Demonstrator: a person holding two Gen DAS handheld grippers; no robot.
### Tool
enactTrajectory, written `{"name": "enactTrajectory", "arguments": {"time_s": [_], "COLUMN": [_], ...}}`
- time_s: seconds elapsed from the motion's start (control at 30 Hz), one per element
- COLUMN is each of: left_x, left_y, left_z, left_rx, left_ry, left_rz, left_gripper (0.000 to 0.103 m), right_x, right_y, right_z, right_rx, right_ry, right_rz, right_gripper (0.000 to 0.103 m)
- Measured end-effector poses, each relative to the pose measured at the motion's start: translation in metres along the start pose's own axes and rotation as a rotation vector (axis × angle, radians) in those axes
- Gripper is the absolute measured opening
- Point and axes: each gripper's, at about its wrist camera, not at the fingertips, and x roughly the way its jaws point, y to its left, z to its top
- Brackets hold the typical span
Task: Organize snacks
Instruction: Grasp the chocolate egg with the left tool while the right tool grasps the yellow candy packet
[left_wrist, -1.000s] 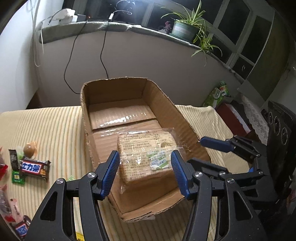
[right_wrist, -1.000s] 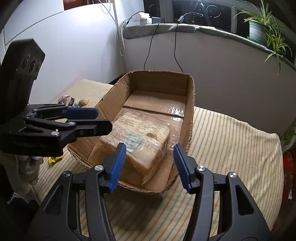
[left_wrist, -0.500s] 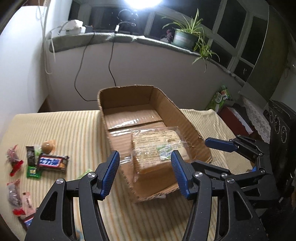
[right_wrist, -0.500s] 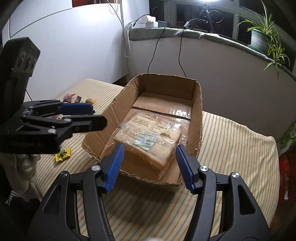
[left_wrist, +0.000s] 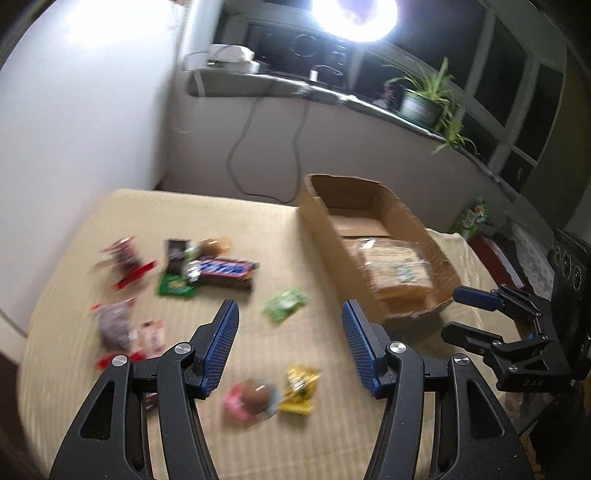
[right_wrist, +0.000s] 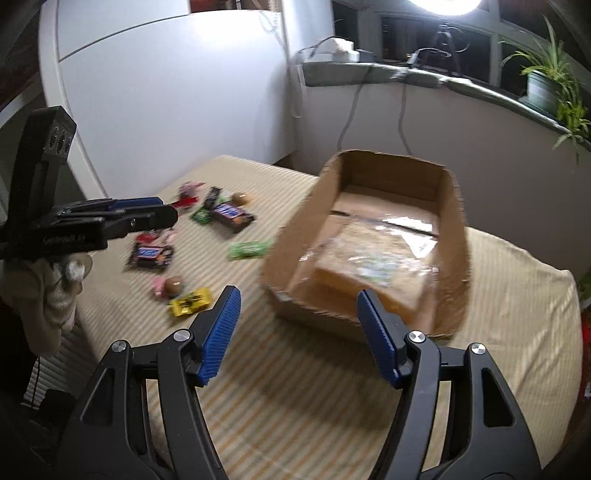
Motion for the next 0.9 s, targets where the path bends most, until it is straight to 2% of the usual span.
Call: {"name": "enactTrajectory", "arguments": {"time_s": [0.2,0.37,0.57,0.77,0.9], "left_x": [-0.009,-0.005,0.011,0.027,0.036], "left_y": [0.026,0.029,0.028,0.03,0.033], "left_z": [-0.02,-0.038,-0.051,-0.061,-0.062], "left_rx": [-0.048,-0.053,-0.055,-0.057,-0.054], "left_ry": [0.022,0.06,0.109,0.15,0.173], "left_rz": [0.028,0.0,-0.042,-0.059,-0.053], "left_gripper": [0.056,0.051,0.04,0.04,0.04], "right_x": [0.017,0.036,0.06,0.081,0.09], "right_y": [0.037,0.06,0.076,0.088,0.092], "right_z": [-0.006,-0.012,-0.018,-0.021,-0.022], "right_rx": [-0.033,-0.031,0.0,-0.014,-0.042], "right_ry": [0.035,0.074,0.126,0.168,0.18], "right_rz": [0.08,0.129,0.17,0.15,0.107], "right_gripper": [0.068,0.067,0.056,0.054,0.054]}}
